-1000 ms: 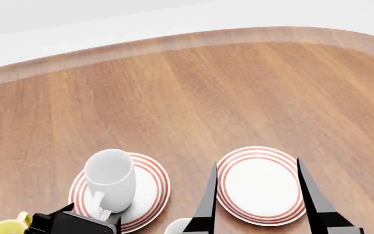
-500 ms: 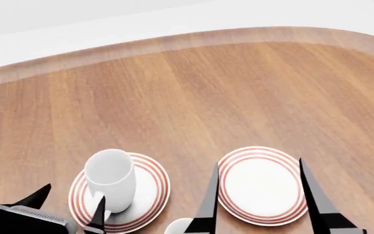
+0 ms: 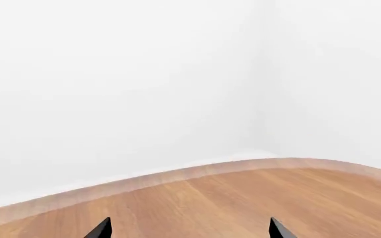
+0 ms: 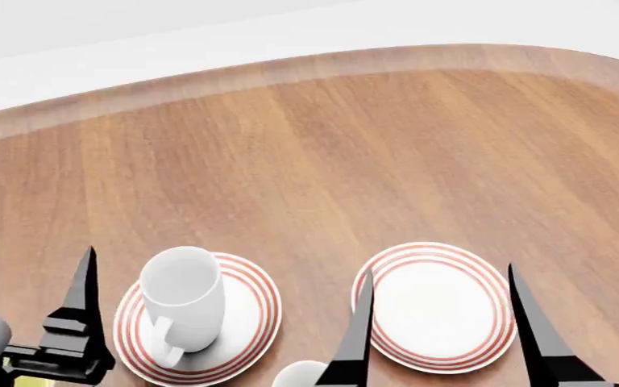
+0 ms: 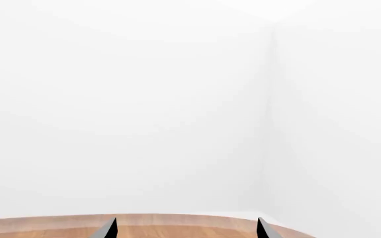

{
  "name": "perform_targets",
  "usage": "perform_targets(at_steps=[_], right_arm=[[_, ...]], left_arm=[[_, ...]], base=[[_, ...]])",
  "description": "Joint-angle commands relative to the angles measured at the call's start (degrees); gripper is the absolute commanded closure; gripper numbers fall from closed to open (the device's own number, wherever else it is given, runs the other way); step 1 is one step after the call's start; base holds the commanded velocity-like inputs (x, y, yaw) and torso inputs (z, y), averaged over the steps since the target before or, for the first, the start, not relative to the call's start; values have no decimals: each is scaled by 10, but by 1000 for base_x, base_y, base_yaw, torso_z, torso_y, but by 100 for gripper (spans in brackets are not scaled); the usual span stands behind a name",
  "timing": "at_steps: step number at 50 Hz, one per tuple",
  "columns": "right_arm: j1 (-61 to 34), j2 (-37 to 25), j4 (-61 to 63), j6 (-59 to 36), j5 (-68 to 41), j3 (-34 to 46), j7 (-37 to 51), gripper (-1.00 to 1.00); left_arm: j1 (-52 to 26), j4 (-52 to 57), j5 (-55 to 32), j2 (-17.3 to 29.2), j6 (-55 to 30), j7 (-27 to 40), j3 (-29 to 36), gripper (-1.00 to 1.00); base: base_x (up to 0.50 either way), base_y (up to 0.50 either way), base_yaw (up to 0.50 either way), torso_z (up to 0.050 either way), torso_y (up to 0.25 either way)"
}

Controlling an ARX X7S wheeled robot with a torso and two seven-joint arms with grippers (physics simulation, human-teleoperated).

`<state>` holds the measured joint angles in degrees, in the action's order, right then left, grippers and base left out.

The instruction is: Put the white mug on the left plate.

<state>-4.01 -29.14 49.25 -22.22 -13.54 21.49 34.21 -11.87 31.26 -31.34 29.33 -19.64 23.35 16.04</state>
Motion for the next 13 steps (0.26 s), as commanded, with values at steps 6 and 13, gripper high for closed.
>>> perform_targets(at_steps=[6, 13], right_arm=[[3, 5, 6, 2, 4, -16, -9, -100], [4, 5, 6, 3, 5, -15, -7, -100]], left_arm=[[7, 86, -31, 14, -33, 15, -37, -100], [13, 95, -31, 17, -31, 14, -35, -100]], base=[[0, 0, 0, 0, 0], [0, 0, 0, 0, 0]])
